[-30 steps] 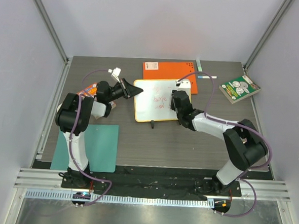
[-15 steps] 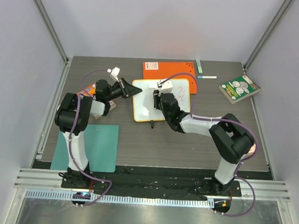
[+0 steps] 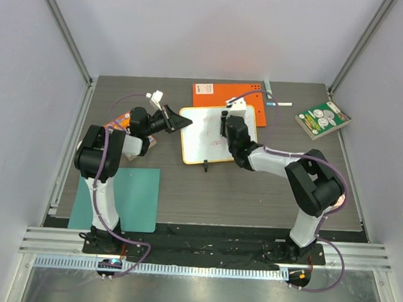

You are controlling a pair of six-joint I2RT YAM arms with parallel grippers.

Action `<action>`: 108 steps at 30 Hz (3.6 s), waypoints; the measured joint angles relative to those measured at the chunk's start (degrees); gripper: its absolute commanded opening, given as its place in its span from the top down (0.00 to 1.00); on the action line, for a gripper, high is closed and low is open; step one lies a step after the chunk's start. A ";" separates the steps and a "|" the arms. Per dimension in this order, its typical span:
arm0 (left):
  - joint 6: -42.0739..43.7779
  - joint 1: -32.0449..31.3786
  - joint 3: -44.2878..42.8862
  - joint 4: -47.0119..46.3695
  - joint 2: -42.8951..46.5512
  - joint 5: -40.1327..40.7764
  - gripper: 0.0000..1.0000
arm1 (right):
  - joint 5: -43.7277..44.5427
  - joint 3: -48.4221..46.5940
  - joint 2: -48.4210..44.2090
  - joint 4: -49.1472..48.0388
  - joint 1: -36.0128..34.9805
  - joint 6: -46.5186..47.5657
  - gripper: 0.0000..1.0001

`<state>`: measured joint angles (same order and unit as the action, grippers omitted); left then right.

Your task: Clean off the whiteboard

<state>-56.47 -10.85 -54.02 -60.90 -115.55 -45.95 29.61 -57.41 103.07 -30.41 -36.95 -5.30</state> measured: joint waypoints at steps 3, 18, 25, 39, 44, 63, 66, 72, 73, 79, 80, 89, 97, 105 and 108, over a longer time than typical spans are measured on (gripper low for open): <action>0.00 -0.02 -0.09 -0.07 0.00 -0.33 1.00 | 1.90 1.22 -0.85 0.26 4.87 -0.46 0.99; 0.04 0.02 -0.61 -0.07 0.00 -1.66 1.00 | -1.57 5.92 -4.57 4.13 7.74 0.68 0.99; 0.04 0.26 -0.63 0.37 0.00 -1.64 1.00 | -6.21 4.13 -4.24 6.14 4.48 1.55 0.99; 0.04 0.68 -0.63 2.36 0.02 -0.15 1.00 | -5.33 -6.80 1.92 10.36 2.80 -1.77 0.99; 0.11 0.50 -0.83 1.86 0.02 -0.39 1.00 | -5.27 -2.91 -0.04 10.36 9.66 -4.11 0.99; 0.37 0.37 -1.29 2.03 0.48 -1.27 1.00 | -11.63 -5.86 -0.11 19.41 14.69 -4.15 0.99; 0.37 0.37 -1.31 2.01 0.48 -1.44 1.00 | -12.61 -3.32 -2.27 20.98 13.29 -4.42 0.99; 0.31 0.50 -1.31 2.03 0.48 -1.68 1.00 | -11.82 -2.10 -4.04 24.09 7.58 -3.98 0.98; 0.28 0.52 -1.31 2.03 0.48 -1.68 1.00 | -11.63 -2.29 -4.04 24.24 6.62 -3.89 0.99; -0.09 1.07 -1.33 2.47 0.39 -1.60 1.00 | -11.50 -7.39 -0.87 24.37 1.60 -2.93 0.99; -0.13 1.31 -1.33 2.62 0.31 -1.46 1.00 | -11.47 -9.25 0.44 24.46 0.79 -2.49 0.99; -0.98 1.73 -1.33 4.17 -0.22 -0.74 1.00 | -11.52 -24.48 10.19 22.51 -4.61 -0.83 0.99; -1.60 1.70 -1.42 4.39 -0.61 -0.37 1.00 | -10.86 -28.37 12.59 23.23 -4.94 -0.94 0.99; -1.01 1.44 -2.08 5.42 -0.59 -0.57 1.00 | -10.03 -27.21 11.69 23.15 -3.08 -3.89 0.98; -0.55 1.25 -2.19 5.07 -0.55 -0.63 1.00 | -9.81 -26.36 10.97 22.93 -0.76 -5.01 0.99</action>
<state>-57.01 -9.61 -56.21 -55.83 -116.09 -46.59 19.79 -83.77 114.04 -7.49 -37.71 -10.31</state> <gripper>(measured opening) 0.098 0.369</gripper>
